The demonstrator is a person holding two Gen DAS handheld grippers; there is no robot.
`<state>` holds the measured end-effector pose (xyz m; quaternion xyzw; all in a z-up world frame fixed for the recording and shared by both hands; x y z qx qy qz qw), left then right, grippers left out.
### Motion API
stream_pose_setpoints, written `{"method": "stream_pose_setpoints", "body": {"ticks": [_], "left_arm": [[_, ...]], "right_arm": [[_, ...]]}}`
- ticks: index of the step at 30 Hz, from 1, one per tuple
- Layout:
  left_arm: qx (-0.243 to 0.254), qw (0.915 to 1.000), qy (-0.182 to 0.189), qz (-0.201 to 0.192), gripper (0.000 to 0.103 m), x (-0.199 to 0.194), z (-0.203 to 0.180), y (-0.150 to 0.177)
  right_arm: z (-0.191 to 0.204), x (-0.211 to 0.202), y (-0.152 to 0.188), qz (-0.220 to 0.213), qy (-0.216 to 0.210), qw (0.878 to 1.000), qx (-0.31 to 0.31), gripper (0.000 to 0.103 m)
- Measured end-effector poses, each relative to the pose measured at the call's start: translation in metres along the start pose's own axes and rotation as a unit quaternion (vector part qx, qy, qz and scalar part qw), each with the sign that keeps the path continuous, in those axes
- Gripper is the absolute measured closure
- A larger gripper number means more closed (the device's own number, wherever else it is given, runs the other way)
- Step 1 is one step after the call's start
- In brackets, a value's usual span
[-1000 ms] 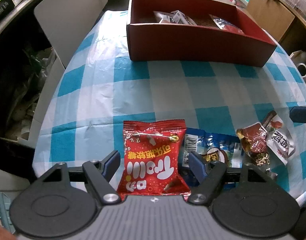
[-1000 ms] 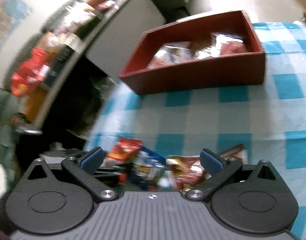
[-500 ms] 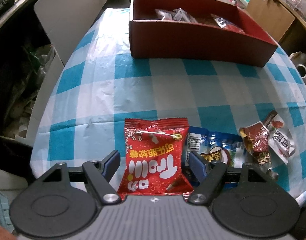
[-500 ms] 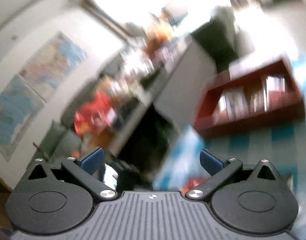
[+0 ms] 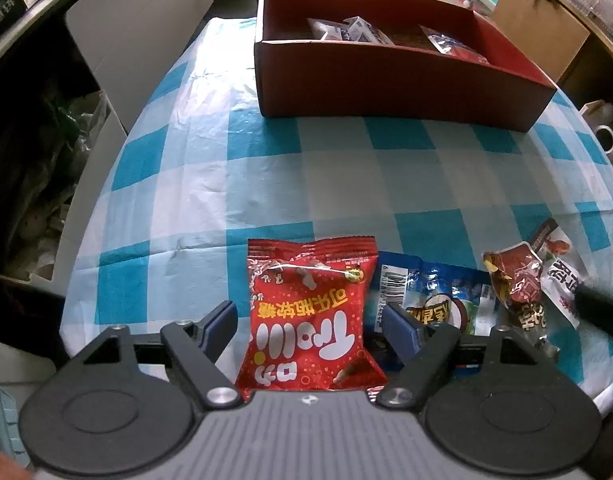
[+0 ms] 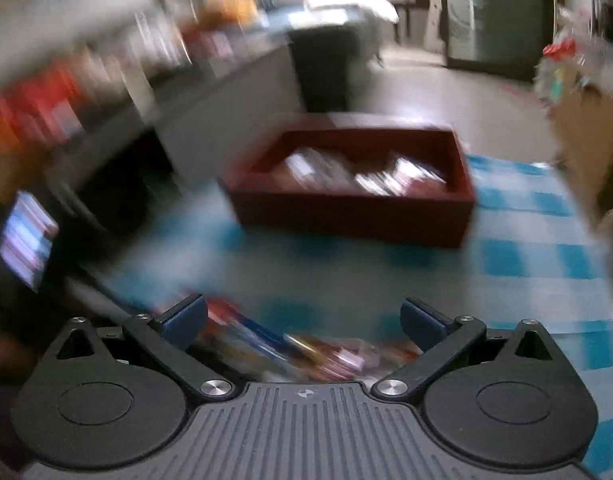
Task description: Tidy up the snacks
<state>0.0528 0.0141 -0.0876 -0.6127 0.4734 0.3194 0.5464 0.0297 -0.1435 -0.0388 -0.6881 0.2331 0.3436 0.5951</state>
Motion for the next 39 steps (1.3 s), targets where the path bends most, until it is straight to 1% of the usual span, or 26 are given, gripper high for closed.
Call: {"method": "stream_pose_setpoints", "body": {"ticks": [1, 4, 5, 7, 9, 11, 13, 15, 17, 20, 22, 25, 27, 31, 32, 34, 35, 37, 39], "left_arm": [[0.0, 1.0, 0.0, 0.001, 0.029, 0.0, 0.0, 0.0], [-0.009, 1.0, 0.001, 0.002, 0.029, -0.002, 0.005, 0.0], [-0.014, 0.9999, 0.001, 0.002, 0.03, -0.002, 0.007, 0.0], [-0.02, 0.9998, 0.0, -0.003, 0.035, -0.004, 0.012, -0.002], [-0.019, 0.9998, -0.002, -0.002, 0.038, -0.004, 0.013, -0.003], [-0.015, 0.9999, 0.003, 0.005, 0.046, 0.0, 0.01, -0.002], [-0.001, 1.0, 0.001, 0.007, 0.048, 0.002, 0.005, -0.001], [0.008, 1.0, -0.003, 0.005, 0.05, 0.002, 0.003, 0.0], [0.003, 1.0, 0.0, 0.002, 0.054, 0.0, 0.005, -0.001], [-0.016, 0.9999, 0.005, -0.001, 0.054, -0.002, 0.014, -0.003], [-0.016, 0.9999, 0.001, -0.003, 0.054, -0.003, 0.016, -0.003], [-0.009, 1.0, 0.0, -0.002, 0.054, -0.003, 0.015, 0.0], [-0.011, 0.9999, 0.003, 0.0, 0.054, -0.003, 0.015, -0.001], [-0.009, 0.9999, 0.005, 0.003, 0.054, -0.001, 0.015, -0.002], [-0.009, 0.9999, 0.007, 0.004, 0.054, -0.001, 0.014, -0.002], [-0.011, 0.9999, 0.01, 0.005, 0.052, 0.0, 0.015, -0.002], [-0.012, 0.9998, 0.012, 0.004, 0.05, 0.0, 0.015, -0.002], [-0.009, 0.9999, 0.013, 0.004, 0.047, 0.001, 0.015, -0.002], [-0.001, 0.9999, 0.011, 0.006, 0.043, 0.002, 0.013, -0.001]], "right_arm": [[0.002, 0.01, 0.005, 0.02, 0.02, 0.999, -0.019, 0.0], [0.01, 0.034, 0.011, 0.065, 0.034, 0.995, -0.065, 0.0], [0.009, 0.041, 0.01, 0.075, 0.038, 0.993, -0.08, 0.0], [0.001, 0.048, 0.01, 0.089, 0.052, 0.991, -0.09, 0.0], [-0.003, 0.053, 0.015, 0.106, 0.044, 0.989, -0.089, 0.0], [-0.004, 0.059, 0.018, 0.121, 0.036, 0.989, -0.083, 0.0], [-0.005, 0.062, 0.026, 0.126, 0.042, 0.987, -0.089, 0.0], [-0.005, 0.062, 0.027, 0.128, 0.039, 0.987, -0.087, 0.0], [-0.005, 0.063, 0.03, 0.138, 0.022, 0.987, -0.075, 0.0], [-0.005, 0.068, 0.036, 0.16, 0.005, 0.985, -0.057, 0.0], [-0.005, 0.066, 0.037, 0.167, -0.018, 0.985, -0.032, 0.0], [-0.004, 0.058, 0.035, 0.167, -0.045, 0.985, -0.005, 0.0], [0.0, 0.055, 0.036, 0.173, -0.072, 0.982, 0.012, 0.0], [0.006, 0.048, 0.038, 0.177, -0.092, 0.98, 0.018, 0.0], [0.006, 0.051, 0.04, 0.182, -0.091, 0.979, 0.018, 0.0], [0.005, 0.062, 0.047, 0.204, -0.069, 0.976, 0.011, 0.0], [0.006, 0.066, 0.05, 0.207, -0.058, 0.977, 0.001, 0.0], [0.008, 0.066, 0.048, 0.202, -0.051, 0.978, -0.004, 0.0], [0.006, 0.067, 0.049, 0.194, -0.047, 0.98, 0.016, 0.0]]}}
Point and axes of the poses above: each gripper's, at about its wrist camera, not at the fingertips, and x roughly the way its jaws point, z to its left, y to its underside, the point moved 5 cm from there along x, roughly the way its jaws point, and after that the axes turned 10 degrees about y, right-handed, at the moved point
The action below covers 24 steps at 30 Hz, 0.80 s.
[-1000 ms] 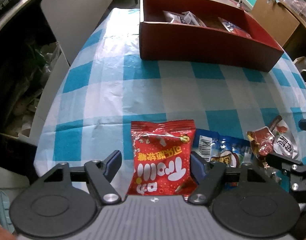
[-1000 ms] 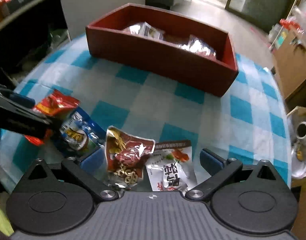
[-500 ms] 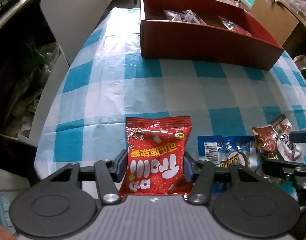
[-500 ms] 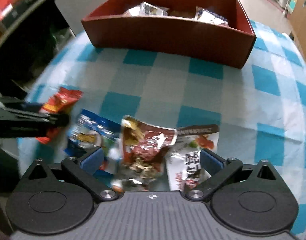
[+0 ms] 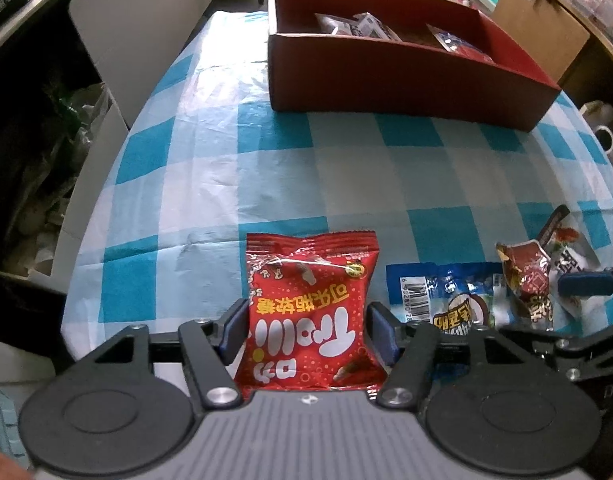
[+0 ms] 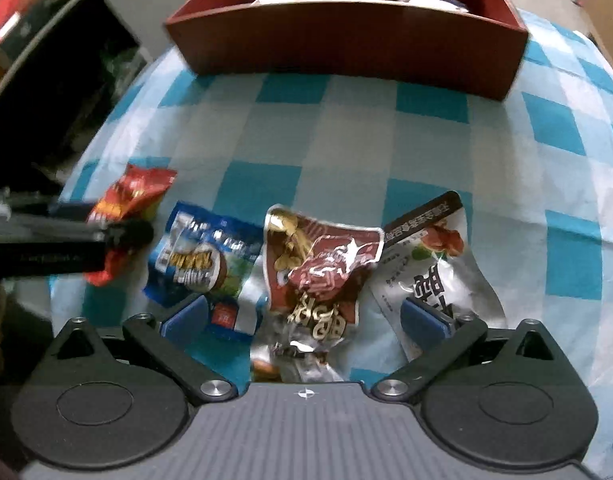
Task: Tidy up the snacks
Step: 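Close the left tool on the red Trolli bag while the right tool grasps the brown jerky pack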
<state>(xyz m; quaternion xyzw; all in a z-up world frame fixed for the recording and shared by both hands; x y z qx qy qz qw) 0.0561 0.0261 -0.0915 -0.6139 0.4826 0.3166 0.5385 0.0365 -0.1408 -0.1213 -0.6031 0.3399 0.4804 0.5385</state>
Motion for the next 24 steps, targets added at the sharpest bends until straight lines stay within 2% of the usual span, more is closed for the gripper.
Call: {"method": "stream_pose_setpoints", "body": {"ticks": [4, 7, 9, 10, 11, 12, 13, 16, 17, 20, 24], "left_arm": [[-0.006, 1.0, -0.001, 0.007, 0.038, 0.002, 0.002, 0.0], [-0.016, 0.9999, -0.005, 0.004, 0.039, 0.002, 0.009, -0.002], [-0.013, 0.9999, -0.007, -0.001, 0.043, 0.0, 0.01, -0.003], [-0.012, 0.9999, -0.011, -0.001, 0.049, -0.001, 0.01, -0.003], [-0.012, 0.9998, -0.015, 0.0, 0.051, -0.001, 0.01, -0.003], [-0.011, 0.9998, -0.017, 0.0, 0.051, -0.002, 0.01, -0.003], [-0.009, 0.9998, -0.017, 0.0, 0.051, -0.001, 0.009, -0.002], [-0.004, 0.9998, -0.022, 0.001, 0.051, 0.001, 0.006, -0.001], [-0.003, 0.9998, -0.02, 0.002, 0.047, 0.001, 0.006, -0.001], [0.008, 0.9998, -0.02, 0.005, 0.04, 0.004, 0.002, -0.001], [0.005, 0.9998, -0.017, 0.002, 0.043, 0.003, 0.004, -0.001]], "right_arm": [[0.005, 0.001, 0.002, -0.003, 0.02, 1.0, -0.001, 0.0], [0.019, 0.006, 0.005, 0.002, 0.058, 0.996, -0.071, 0.002], [0.025, 0.004, 0.007, -0.015, 0.09, 0.991, -0.101, 0.007], [0.026, 0.003, 0.007, -0.02, 0.096, 0.989, -0.114, 0.012], [0.027, 0.002, 0.008, -0.027, 0.095, 0.989, -0.114, 0.014], [0.028, 0.0, 0.008, -0.033, 0.082, 0.99, -0.109, 0.022], [0.028, 0.0, 0.008, -0.033, 0.06, 0.993, -0.101, 0.021], [0.023, 0.001, 0.007, -0.034, 0.045, 0.994, -0.095, 0.021], [0.021, 0.001, 0.006, -0.032, 0.04, 0.995, -0.087, 0.021], [0.017, -0.001, 0.002, -0.032, 0.039, 0.996, -0.077, 0.028], [0.016, 0.001, -0.001, -0.035, 0.043, 0.996, -0.069, 0.033]]}}
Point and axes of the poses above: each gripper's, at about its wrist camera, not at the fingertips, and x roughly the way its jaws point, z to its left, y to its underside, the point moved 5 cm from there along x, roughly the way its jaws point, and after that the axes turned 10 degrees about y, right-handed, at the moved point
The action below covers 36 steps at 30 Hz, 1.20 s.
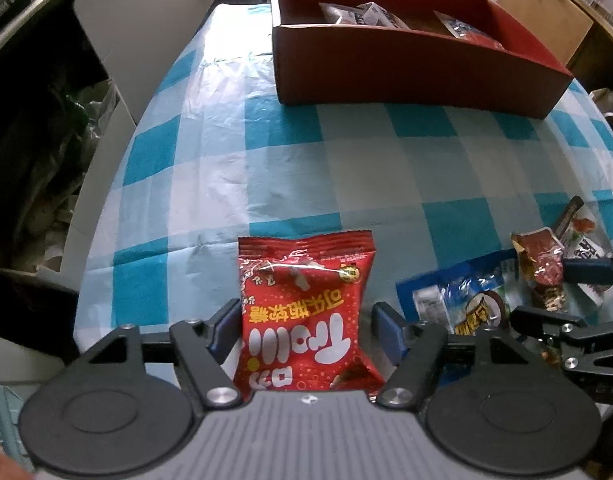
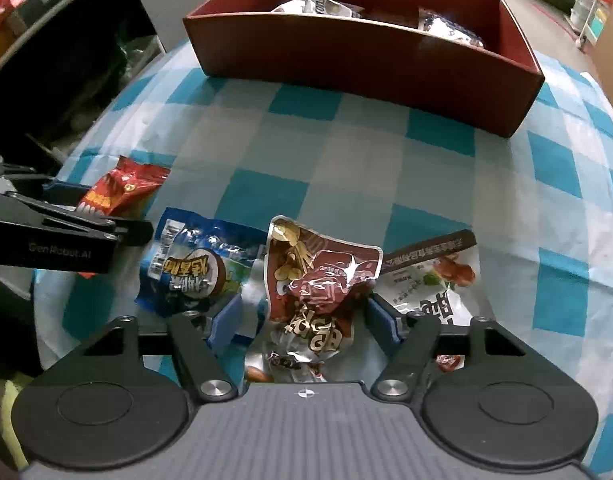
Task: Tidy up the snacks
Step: 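Close the left tool on the red Trolli bag while the right tool grasps the brown jerky pack, then carry the Trolli bag and jerky pack over the red box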
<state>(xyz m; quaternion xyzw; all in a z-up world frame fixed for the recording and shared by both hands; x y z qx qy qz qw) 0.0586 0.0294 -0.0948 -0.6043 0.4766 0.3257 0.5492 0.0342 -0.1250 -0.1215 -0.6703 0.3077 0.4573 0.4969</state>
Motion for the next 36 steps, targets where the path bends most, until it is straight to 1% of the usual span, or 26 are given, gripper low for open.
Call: {"method": "stream_pose_setpoints", "body": {"ticks": [1, 2, 4, 6, 8, 12, 18, 24, 29, 36], "left_arm": [[-0.001, 1.0, -0.002, -0.004, 0.05, -0.002, 0.001, 0.0], [-0.007, 0.9999, -0.001, -0.008, 0.054, -0.004, 0.004, 0.001], [-0.02, 0.9997, 0.007, -0.011, 0.056, -0.005, 0.009, 0.001], [-0.031, 0.9994, 0.008, -0.012, 0.057, -0.007, 0.011, 0.0], [-0.038, 0.999, 0.018, -0.013, 0.058, -0.009, 0.013, -0.001], [-0.045, 0.9985, 0.024, -0.022, 0.059, -0.014, 0.013, -0.001], [-0.042, 0.9976, 0.032, -0.046, 0.059, -0.026, 0.011, -0.006], [-0.024, 0.997, 0.029, -0.067, 0.059, -0.034, 0.001, -0.014], [-0.004, 0.9961, 0.025, -0.084, 0.059, -0.039, -0.011, -0.027], [0.022, 0.9935, 0.008, -0.111, 0.059, -0.045, -0.024, -0.049]], "right_arm": [[0.001, -0.002, 0.001, -0.002, 0.003, 1.0, -0.006, 0.04], [0.001, -0.004, 0.001, -0.002, -0.003, 1.0, -0.006, 0.042], [-0.003, -0.004, 0.001, 0.002, -0.017, 1.0, 0.01, 0.046], [-0.005, -0.004, 0.002, 0.001, -0.016, 1.0, 0.013, 0.046], [-0.003, -0.005, 0.002, -0.001, -0.015, 1.0, 0.007, 0.046], [-0.005, -0.008, 0.002, -0.009, -0.015, 1.0, 0.014, 0.047], [-0.007, -0.018, -0.001, -0.03, -0.024, 0.999, 0.033, 0.047], [-0.01, -0.029, -0.008, -0.05, -0.027, 0.997, 0.045, 0.047], [-0.014, -0.036, -0.015, -0.063, -0.026, 0.996, 0.051, 0.047], [-0.023, -0.042, -0.033, -0.083, -0.022, 0.995, 0.059, 0.047]]}}
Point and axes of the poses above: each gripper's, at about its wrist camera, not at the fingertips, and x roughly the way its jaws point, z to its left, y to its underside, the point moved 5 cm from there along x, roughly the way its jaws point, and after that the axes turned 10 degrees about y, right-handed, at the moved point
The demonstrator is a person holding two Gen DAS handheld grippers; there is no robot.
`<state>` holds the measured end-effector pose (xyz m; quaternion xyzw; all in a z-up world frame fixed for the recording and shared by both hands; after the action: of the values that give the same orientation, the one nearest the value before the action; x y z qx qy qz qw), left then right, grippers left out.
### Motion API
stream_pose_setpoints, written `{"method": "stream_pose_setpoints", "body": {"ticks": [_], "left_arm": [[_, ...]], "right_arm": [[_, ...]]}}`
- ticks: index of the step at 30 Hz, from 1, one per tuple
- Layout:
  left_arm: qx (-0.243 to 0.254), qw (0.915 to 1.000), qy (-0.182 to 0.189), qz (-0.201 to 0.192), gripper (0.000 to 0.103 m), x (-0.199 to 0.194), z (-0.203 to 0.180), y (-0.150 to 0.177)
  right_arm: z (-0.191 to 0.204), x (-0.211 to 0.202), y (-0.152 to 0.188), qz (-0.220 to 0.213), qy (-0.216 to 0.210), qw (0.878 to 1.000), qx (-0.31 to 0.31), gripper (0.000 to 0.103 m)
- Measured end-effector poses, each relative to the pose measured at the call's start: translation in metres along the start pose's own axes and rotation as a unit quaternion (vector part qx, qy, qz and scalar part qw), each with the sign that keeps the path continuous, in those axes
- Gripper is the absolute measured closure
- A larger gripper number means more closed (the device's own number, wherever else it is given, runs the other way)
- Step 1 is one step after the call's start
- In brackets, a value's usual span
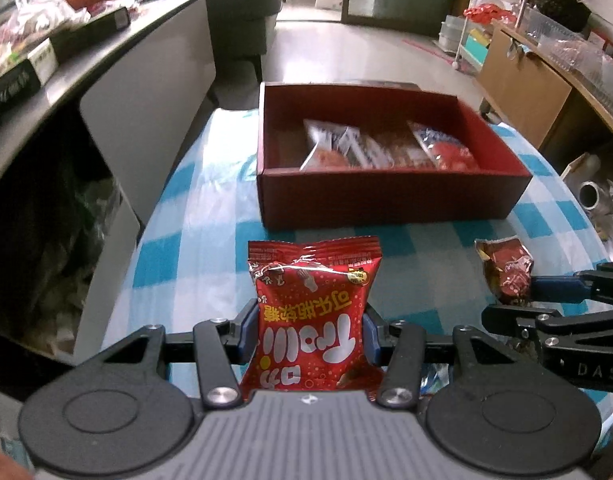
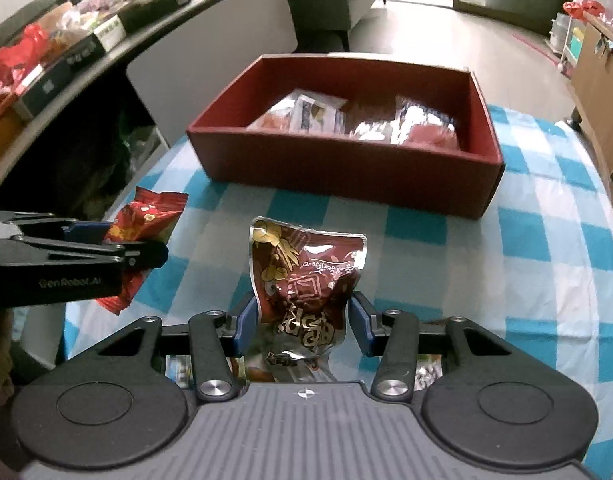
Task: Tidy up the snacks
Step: 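Carry the Trolli bag and jerky pack over the red box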
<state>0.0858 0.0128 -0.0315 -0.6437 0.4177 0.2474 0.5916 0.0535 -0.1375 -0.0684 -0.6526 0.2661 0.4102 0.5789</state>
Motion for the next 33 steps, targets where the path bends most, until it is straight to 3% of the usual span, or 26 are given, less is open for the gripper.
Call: {"method": "stream_pose_setpoints", "body": {"ticks": [15, 33], "left_arm": [[0.022, 0.9995, -0.003, -0.024, 0.059, 0.016, -0.017, -0.055], [0.034, 0.9984, -0.022, -0.04, 0.059, 0.06, -0.03, -0.121]], "right_arm": [[-0.013, 0.001, -0.055, -0.038, 0.008, 0.999, 0.009, 0.047], [-0.045, 0.029, -0.125, -0.064, 0.019, 0.997, 0.038, 0.047]]}}
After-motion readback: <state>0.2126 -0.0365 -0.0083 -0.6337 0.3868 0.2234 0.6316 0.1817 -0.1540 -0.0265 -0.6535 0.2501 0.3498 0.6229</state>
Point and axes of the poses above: each gripper's, at about its wrist camera, not at the fingertips, and x roughly the way its jaws point, z to its left, y to its underside, the point moved 5 cm from there along x, roughly the way its jaws point, and after that the axes turned 10 degrees about y, right-handed, at the moved point
